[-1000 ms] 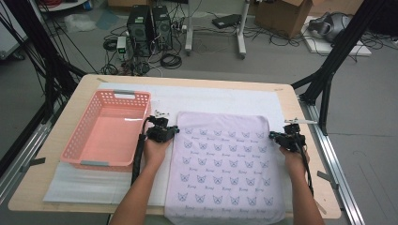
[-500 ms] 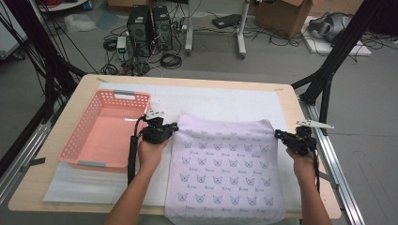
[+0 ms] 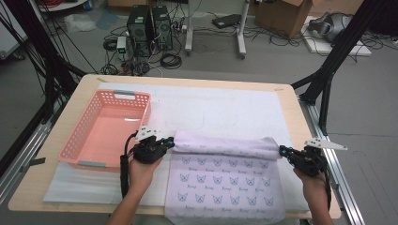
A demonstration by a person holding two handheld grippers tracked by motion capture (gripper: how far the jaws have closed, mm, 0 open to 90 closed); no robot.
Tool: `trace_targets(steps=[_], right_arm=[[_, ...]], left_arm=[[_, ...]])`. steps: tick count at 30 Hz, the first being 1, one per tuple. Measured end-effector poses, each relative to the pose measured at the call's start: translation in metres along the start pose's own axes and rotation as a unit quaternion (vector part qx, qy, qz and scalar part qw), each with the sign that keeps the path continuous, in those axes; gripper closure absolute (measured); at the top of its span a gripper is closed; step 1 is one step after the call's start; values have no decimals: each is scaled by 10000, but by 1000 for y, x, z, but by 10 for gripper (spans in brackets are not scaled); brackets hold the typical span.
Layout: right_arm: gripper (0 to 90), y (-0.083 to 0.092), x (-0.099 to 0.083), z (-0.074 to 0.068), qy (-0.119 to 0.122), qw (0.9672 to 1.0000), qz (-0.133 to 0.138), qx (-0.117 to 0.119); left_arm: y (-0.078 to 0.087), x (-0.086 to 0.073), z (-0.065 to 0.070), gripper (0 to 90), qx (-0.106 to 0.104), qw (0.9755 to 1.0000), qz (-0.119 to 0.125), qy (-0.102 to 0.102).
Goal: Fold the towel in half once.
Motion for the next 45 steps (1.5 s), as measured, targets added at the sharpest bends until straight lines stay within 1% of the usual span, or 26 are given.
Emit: trace_targets(steps=[3,7,8,10,11,13,14,15,17,18,21,22,24,26,28,30,31,33,35,36,37,38,39,41,43,45], right_arm=[[886,6,-11,-5,-4,10000,7,49],[886,13,-25,-10,-5,10000,1,86],[886,14,-28,-11,-29,9999,-24,111],[885,15,-36,-12,11,9999,-123,81],[885,15,-39,-12,-18,9998,-181,109],[872,14,-44,-12,-34,9995,-306,79],[851,13,-47,-12,-88,9994,-324,115],[762,12,-48,-11,-165,9991,-360,135],[647,11,-47,-8,-266,9987,-418,74],[613,10,-46,-7,-337,9986,-403,68],[546,10,-40,-3,-442,9985,-307,62],[544,8,-37,-3,-447,9985,-296,47],[535,3,-28,-2,-403,9985,-372,17],[535,-7,-20,-1,-327,9983,-491,-34],[535,-17,-12,-1,-297,9975,-641,-100],[535,-27,-5,0,-272,9966,-756,-166],[538,-31,-2,1,-259,9961,-814,-220],[578,-38,2,2,-263,9950,-921,-277],[626,-45,4,4,-268,9940,-1040,-227],[699,-47,4,5,-258,9932,-1123,-187],[731,-48,4,4,-192,9929,-1163,-164],[827,-48,4,4,-140,9930,-1164,-112],[843,-46,3,3,-12,9940,-1088,-125],[851,-41,2,0,20,9959,-894,-152],[852,-33,0,-2,60,9972,-726,-167],[851,-24,-3,-6,71,9983,-573,-119]], left_arm=[[6,-9,2,883,-74,10000,-18,-24],[11,-25,12,883,-151,9997,-74,-162],[12,-31,16,883,-146,9996,-100,-222],[13,-38,19,883,-172,9994,-155,-269],[14,-40,20,882,-169,9993,-189,-290],[15,-43,21,868,-78,9994,-153,-290],[14,-44,20,796,-33,9996,-114,-262],[14,-44,19,668,-34,9996,-126,-259],[12,-42,18,572,-49,9995,-39,-308],[11,-41,17,527,-60,9995,-33,-300],[5,-33,12,477,-117,9997,-39,-188],[2,-30,10,470,-108,9998,-49,-150],[-7,-25,7,470,-193,9997,-125,-70],[-15,-19,6,486,-244,9994,-224,-25],[-25,-15,3,509,-189,9993,-332,13],[-33,-13,1,532,-179,9983,-555,82],[-36,-12,1,558,-155,9980,-604,95],[-41,-12,0,669,-92,9970,-759,142],[-42,-13,2,799,-2,9962,-864,94],[-41,-13,2,862,47,9964,-850,23],[-40,-13,3,886,46,9967,-808,-5],[-38,-13,3,896,37,9971,-757,-37],[-36,-13,3,897,51,9976,-680,-72],[-29,-12,4,897,28,9984,-555,-90],[-23,-11,5,898,-45,9991,-412,-86],[-16,-13,6,898,-114,9994,-317,-73]])
Point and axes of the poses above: each handheld gripper's, and its own axes: y roughly backward along the jaws, x roughly out of its top, z roughly to its right, the point moved 1 cm from there along -y, roughly forward along the jaws, and after that the axes turned 12 degrees about -z, right-handed, at the moved point
